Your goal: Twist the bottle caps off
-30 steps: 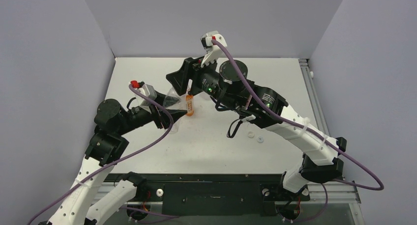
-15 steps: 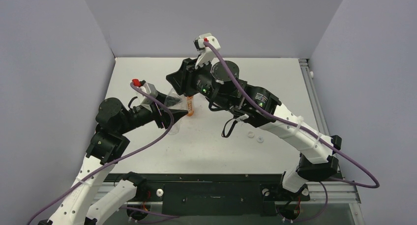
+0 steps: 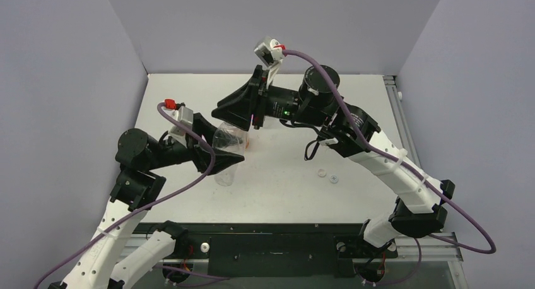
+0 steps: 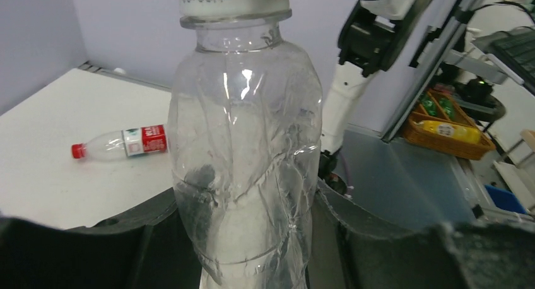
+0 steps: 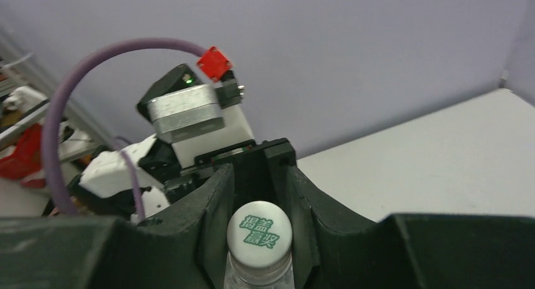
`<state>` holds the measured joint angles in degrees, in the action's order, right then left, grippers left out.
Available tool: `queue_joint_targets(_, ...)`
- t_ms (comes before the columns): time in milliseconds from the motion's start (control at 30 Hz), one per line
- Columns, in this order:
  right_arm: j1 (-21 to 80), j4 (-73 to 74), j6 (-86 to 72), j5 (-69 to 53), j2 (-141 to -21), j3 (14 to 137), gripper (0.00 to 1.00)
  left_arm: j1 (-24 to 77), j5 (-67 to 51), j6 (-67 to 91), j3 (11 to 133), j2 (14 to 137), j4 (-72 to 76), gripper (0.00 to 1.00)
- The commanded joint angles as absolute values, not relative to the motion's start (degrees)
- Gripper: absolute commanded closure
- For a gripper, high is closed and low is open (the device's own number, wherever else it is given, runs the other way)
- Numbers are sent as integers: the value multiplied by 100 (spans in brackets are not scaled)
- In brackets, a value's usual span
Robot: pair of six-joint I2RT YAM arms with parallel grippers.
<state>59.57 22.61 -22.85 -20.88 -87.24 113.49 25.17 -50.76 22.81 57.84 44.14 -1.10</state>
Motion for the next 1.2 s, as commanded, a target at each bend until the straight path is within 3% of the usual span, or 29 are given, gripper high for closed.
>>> queue_joint_targets(0,5858,1111,-2819,-4866,-8559,11236,100,2522,-5986,3288,6077,4462,616,62)
queue_joint_targets(167,5844,1577,-2545,-4772,-8583,11365,100,2522,-5997,3144,6100,4426,523,62)
queue_joint_targets(200,5849,1817,-2415,-4579,-8595,11525,96,2522,-5940,3101,6091,4428,489,62)
queue_joint_targets(267,5889,2517,-1986,-3629,-8592,11771,49,2522,-5767,2867,6083,4431,374,62)
queue_joint_targets(333,5959,2861,-1802,-2263,-8471,11775,27,2522,-5370,2502,6060,4398,136,62)
queue_joint_targets(400,6068,2885,-1764,-1140,-8305,11653,22,2522,-4913,1994,6036,4358,-201,62)
queue_joint_targets(667,6662,3270,-2026,1452,-8378,11936,19,2527,-3471,633,5697,4166,-430,62)
queue_joint_targets(1000,6963,3980,-2009,1968,-9577,13297,17,2536,-3057,71,5650,4171,-612,62)
queue_joint_targets(1167,6963,3795,-2091,2020,-9609,13211,41,2549,-3017,31,5660,4194,-629,62)
